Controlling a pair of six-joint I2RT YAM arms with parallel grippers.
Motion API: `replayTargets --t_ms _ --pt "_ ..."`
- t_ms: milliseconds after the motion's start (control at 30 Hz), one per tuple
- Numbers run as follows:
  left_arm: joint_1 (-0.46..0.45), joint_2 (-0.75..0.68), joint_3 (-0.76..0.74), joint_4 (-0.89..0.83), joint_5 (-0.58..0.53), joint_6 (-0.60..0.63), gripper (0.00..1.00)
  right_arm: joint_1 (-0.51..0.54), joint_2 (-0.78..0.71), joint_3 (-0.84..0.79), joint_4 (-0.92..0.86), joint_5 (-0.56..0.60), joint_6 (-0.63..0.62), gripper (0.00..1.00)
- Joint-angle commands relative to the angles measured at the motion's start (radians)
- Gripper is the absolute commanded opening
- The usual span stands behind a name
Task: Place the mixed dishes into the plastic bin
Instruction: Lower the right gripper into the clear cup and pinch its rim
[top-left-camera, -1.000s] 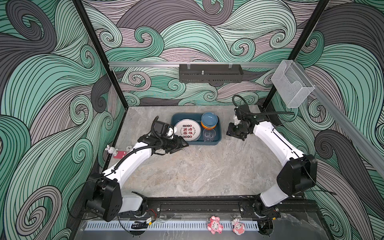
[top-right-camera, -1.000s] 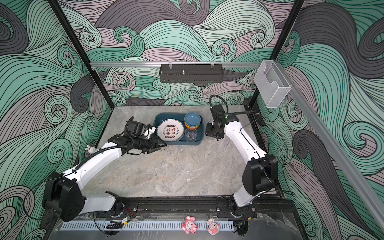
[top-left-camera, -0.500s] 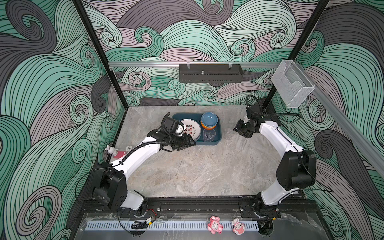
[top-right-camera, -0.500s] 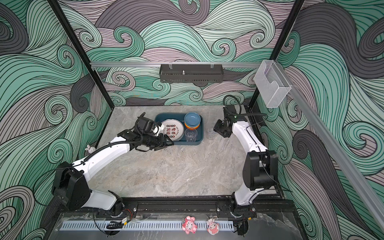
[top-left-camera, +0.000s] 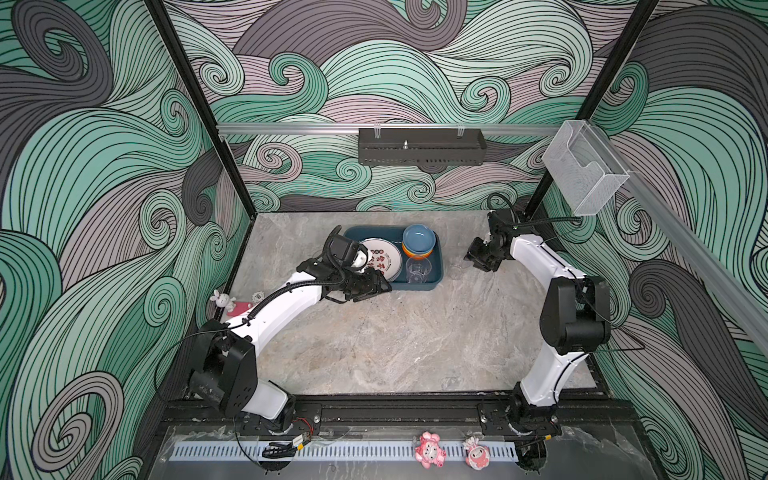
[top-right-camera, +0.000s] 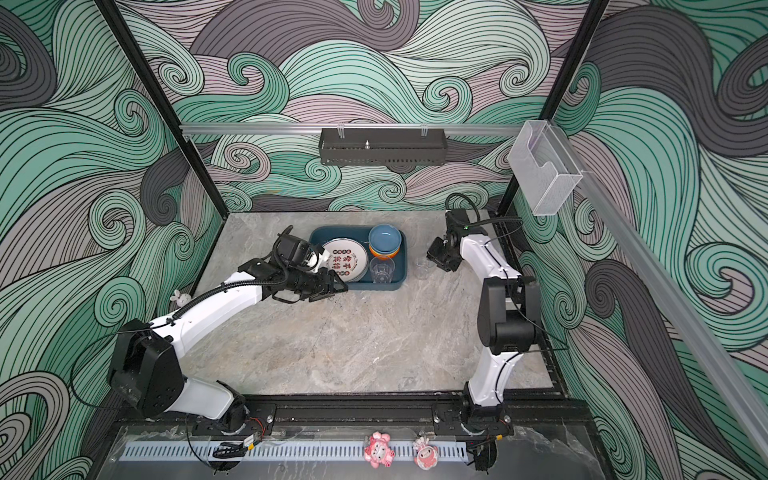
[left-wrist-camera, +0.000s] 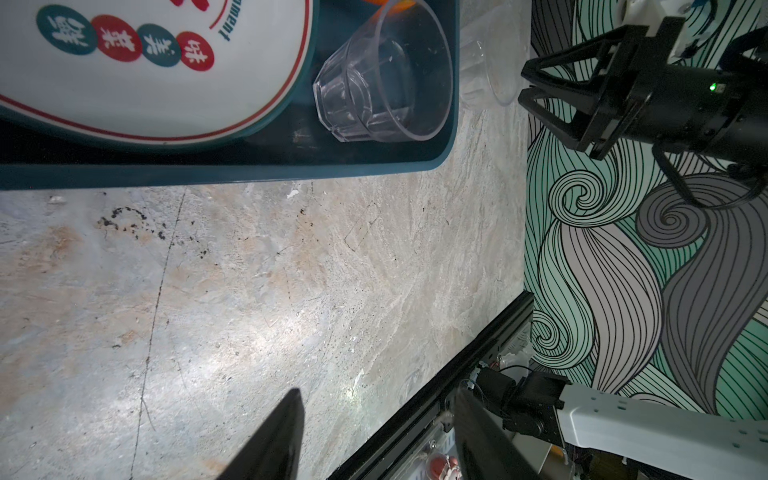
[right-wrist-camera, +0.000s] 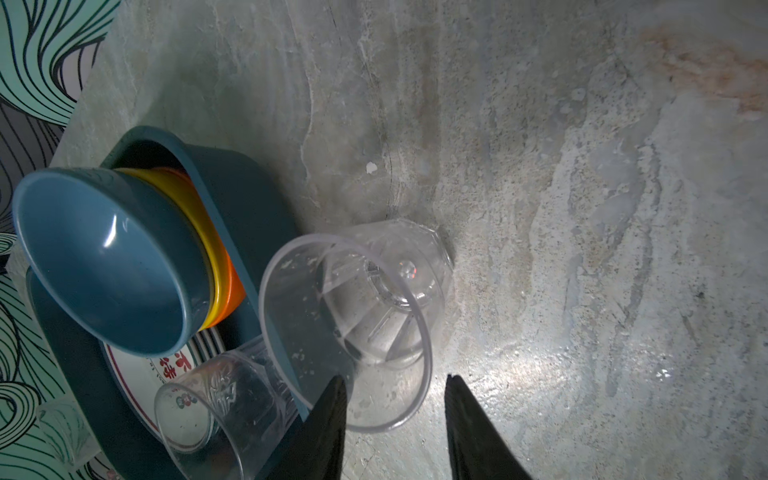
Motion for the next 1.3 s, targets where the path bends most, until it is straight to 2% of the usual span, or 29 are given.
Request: replayTargets --t_ms 0,267,900,1167,1267 --pt "-0.004 0.014 0.020 -0.008 -0.012 0.012 0.60 -0.007 0.039 0.039 0.007 -0.023 0.008 0.39" --pt "-0.005 0.016 0.009 -0.004 -0.009 0.008 0.59 -0.008 0.082 0.052 0.006 -0.038 0.009 0.35" --pt "-0.005 0.013 -0.028 0.028 0.006 -0.014 0.59 -0.007 0.100 0.001 0.011 -0.034 -0.013 0.14" --pt "-0.005 0.006 -0.046 0.034 0.001 -0.020 0.59 -0.008 0.060 -0.029 0.007 -0.007 -0.029 0.02" --pt "-0.005 0.002 -0.053 0.037 0.002 -0.024 0.59 -0.008 0.029 -0.041 0.001 0.011 -0.036 0.00"
